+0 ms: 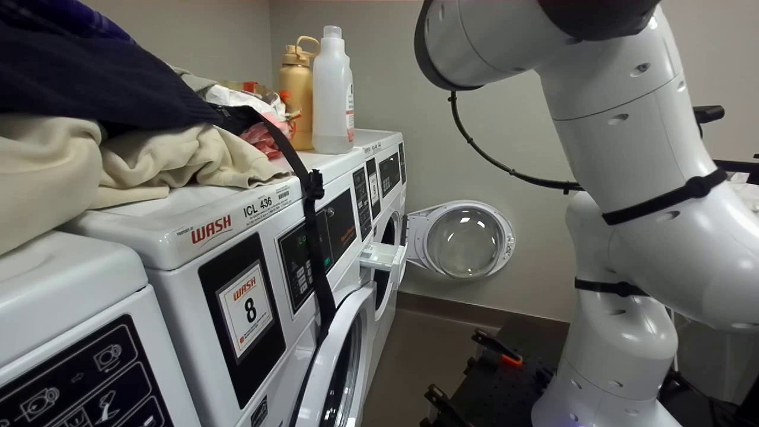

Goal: Take the clothes out of the bag on the washing machine

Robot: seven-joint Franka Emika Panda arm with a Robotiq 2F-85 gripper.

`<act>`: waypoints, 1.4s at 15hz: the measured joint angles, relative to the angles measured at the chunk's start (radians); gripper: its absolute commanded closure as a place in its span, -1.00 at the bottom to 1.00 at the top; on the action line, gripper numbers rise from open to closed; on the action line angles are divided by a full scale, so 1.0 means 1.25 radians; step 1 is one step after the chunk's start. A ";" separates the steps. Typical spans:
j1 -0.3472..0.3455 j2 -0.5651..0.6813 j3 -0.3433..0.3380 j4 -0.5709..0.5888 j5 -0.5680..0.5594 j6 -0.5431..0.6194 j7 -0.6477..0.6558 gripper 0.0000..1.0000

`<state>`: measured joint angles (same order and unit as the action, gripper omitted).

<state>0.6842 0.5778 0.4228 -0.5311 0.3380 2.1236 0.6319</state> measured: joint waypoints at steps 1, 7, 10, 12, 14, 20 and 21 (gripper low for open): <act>-0.005 0.018 -0.011 0.004 0.002 -0.017 0.002 0.97; -0.067 0.130 -0.133 0.027 -0.043 -0.068 0.002 -0.24; -0.112 0.161 -0.172 0.054 -0.077 -0.120 0.002 -0.67; -0.141 0.163 -0.184 0.079 -0.099 -0.190 -0.001 -0.97; -0.163 0.160 -0.196 0.118 -0.122 -0.253 -0.003 -1.00; -0.201 0.088 -0.241 0.145 -0.188 -0.306 -0.018 -1.00; -0.206 0.074 -0.250 0.145 -0.201 -0.309 -0.018 -1.00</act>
<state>0.4266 0.6699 0.1101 -0.3503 0.0863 1.7369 0.6093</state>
